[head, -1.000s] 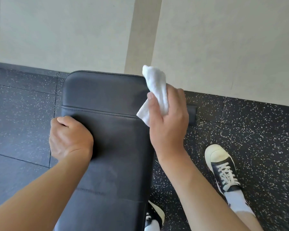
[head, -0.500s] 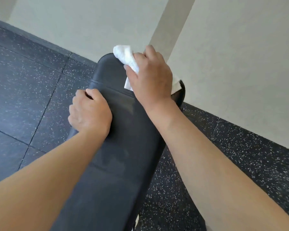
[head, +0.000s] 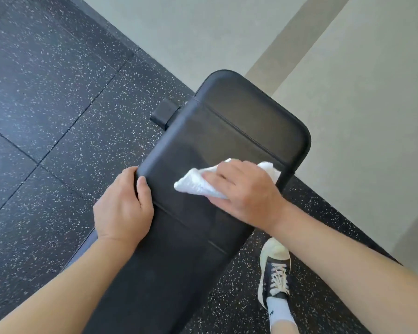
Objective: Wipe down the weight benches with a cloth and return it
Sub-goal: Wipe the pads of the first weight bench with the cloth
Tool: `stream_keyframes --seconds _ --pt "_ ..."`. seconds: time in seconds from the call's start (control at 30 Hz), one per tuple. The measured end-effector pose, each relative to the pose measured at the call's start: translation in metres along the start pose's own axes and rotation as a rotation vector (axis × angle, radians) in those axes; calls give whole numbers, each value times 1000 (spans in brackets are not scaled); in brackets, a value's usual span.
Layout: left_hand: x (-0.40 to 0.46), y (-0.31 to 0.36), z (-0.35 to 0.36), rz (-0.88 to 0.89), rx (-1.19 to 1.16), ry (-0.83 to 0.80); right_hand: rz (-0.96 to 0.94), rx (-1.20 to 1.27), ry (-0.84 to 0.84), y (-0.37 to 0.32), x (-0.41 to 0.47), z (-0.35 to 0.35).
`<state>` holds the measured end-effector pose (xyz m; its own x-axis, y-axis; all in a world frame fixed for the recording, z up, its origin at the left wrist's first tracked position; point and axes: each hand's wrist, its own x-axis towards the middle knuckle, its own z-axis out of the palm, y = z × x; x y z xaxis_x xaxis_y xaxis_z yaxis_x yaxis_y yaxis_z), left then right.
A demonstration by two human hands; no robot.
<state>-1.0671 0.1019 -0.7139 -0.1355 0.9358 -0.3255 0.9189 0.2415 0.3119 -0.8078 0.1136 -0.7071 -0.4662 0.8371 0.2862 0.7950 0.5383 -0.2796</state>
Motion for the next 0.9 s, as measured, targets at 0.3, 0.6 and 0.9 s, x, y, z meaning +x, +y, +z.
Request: stream_keyframes --seconds 0.3,0.6,0.9 --pt "2 1 0 12 11 17 353 79 1 -49 120 45" --pt "4 -2 2 21 -38 2 -18 23 -84 25 23 -3" --pt "4 -3 1 21 -41 11 395 31 -3 -33 73 29"
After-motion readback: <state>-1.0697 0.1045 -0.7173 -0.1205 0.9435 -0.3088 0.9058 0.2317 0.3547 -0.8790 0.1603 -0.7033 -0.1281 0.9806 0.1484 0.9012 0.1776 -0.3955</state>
